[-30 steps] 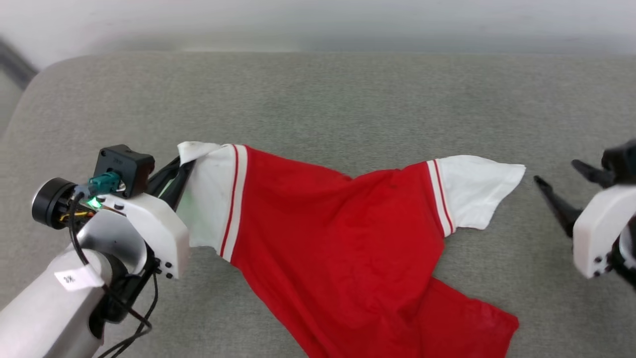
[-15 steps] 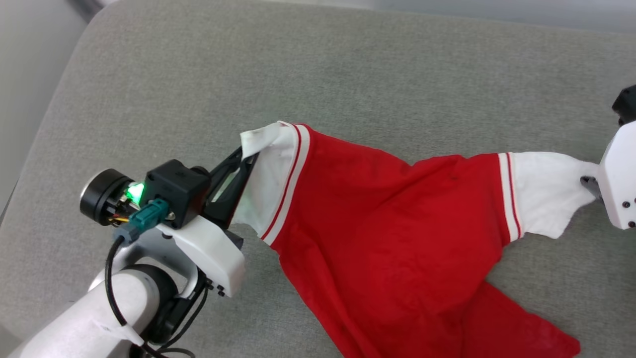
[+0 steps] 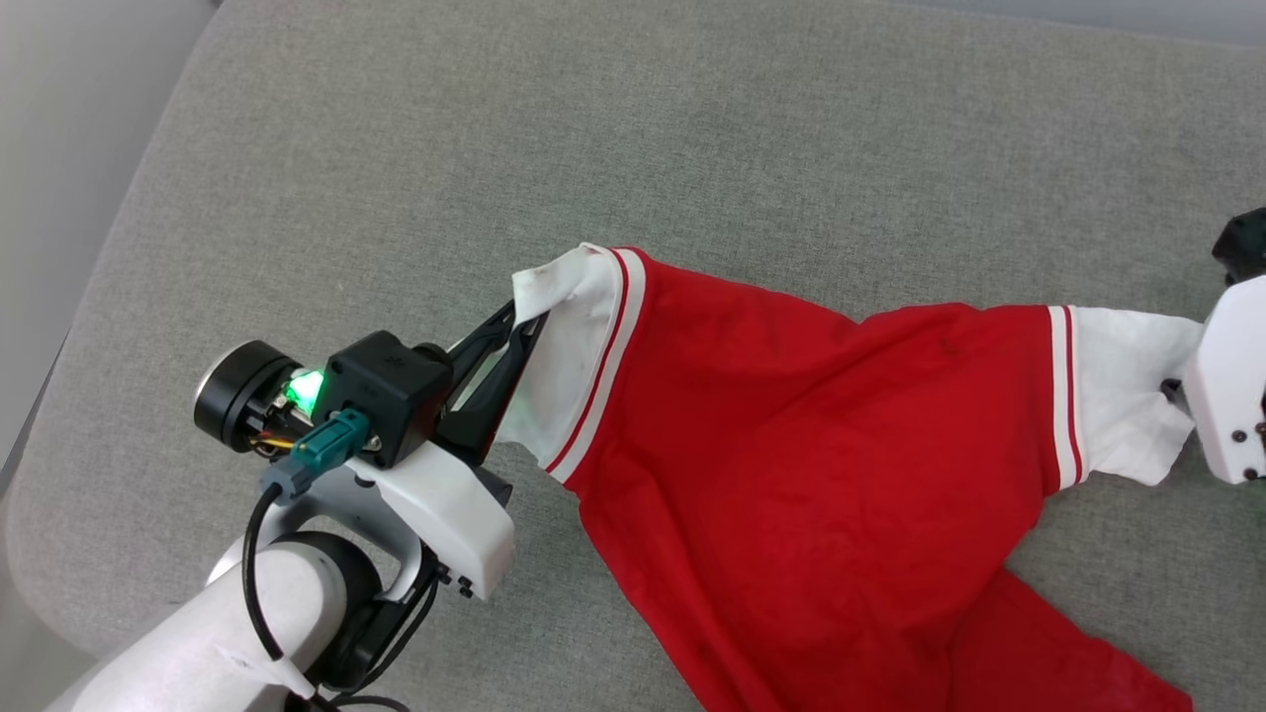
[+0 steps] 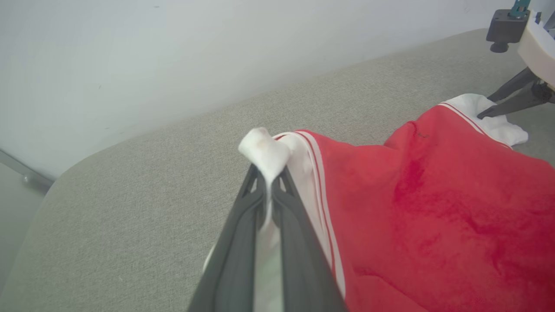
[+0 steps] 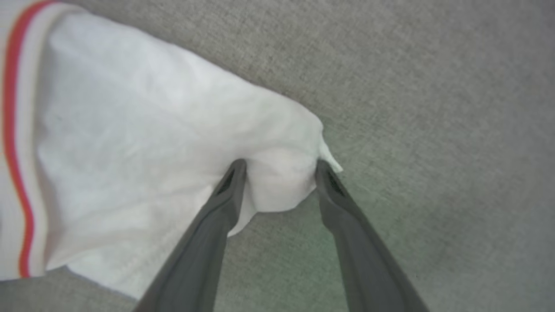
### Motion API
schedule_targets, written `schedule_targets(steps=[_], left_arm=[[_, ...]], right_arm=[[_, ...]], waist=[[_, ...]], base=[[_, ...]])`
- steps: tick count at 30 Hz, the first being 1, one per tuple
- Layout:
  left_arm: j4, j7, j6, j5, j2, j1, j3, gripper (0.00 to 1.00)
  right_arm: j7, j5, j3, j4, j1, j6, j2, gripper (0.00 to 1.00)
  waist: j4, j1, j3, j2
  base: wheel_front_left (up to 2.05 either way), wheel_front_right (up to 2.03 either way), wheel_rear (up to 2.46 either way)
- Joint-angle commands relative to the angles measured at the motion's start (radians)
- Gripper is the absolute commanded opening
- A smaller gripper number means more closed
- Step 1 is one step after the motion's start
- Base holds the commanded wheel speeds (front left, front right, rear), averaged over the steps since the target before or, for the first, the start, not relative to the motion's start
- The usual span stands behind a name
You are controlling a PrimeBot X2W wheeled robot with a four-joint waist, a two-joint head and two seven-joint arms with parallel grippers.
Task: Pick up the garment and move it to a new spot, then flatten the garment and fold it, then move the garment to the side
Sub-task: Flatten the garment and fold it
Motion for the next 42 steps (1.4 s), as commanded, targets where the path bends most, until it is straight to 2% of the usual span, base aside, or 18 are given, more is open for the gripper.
schedule_targets(steps=[1, 13, 18, 24, 28, 36, 42], left_arm=[[0.005, -0.005, -0.003, 0.003, 0.0, -0.009, 0.0, 0.0], [0.032, -0.018, 0.028, -0.023, 0.056, 0.03, 0.049, 0.0], [0.017, -0.027, 0.047, -0.046, 0.103, 0.066, 0.085, 0.0], [-0.018, -0.044, 0.088, -0.059, 0.17, 0.104, 0.15, 0.0], [-0.047, -0.061, 0.121, -0.071, 0.213, 0.124, 0.206, 0.0], [-0.086, -0.102, 0.163, -0.09, 0.28, 0.15, 0.305, 0.0], [-0.117, -0.135, 0.189, -0.107, 0.321, 0.161, 0.38, 0.0]], right_arm=[[0.006, 0.017, 0.065, 0.045, 0.098, 0.005, 0.022, 0.0], [-0.22, 0.04, 0.069, 0.026, -0.032, 0.003, -0.009, 0.0], [-0.277, 0.059, 0.098, -0.009, -0.057, 0.002, -0.036, 0.0], [-0.341, 0.066, 0.076, -0.075, -0.057, 0.002, -0.075, 0.0], [-0.375, 0.067, 0.042, -0.139, -0.046, 0.002, -0.098, 0.0], [-0.432, 0.061, -0.061, -0.271, -0.03, 0.002, -0.102, 0.0], [-0.465, 0.038, -0.152, -0.374, -0.017, 0.002, -0.072, 0.0]], waist=[[-0.003, 0.0, -0.004, 0.0], [-0.085, 0.0, -0.128, 0.0], [-0.14, 0.0, -0.207, 0.0], [-0.202, 0.0, -0.296, 0.0], [-0.235, 0.0, -0.339, 0.0], [-0.285, 0.0, -0.389, 0.0], [-0.318, 0.0, -0.398, 0.0]], base=[[0.0, 0.0, 0.0], [0.0, 0.0, 0.0], [0.0, 0.0, 0.0], [0.0, 0.0, 0.0], [0.0, 0.0, 0.0], [0.0, 0.0, 0.0], [0.0, 0.0, 0.0]])
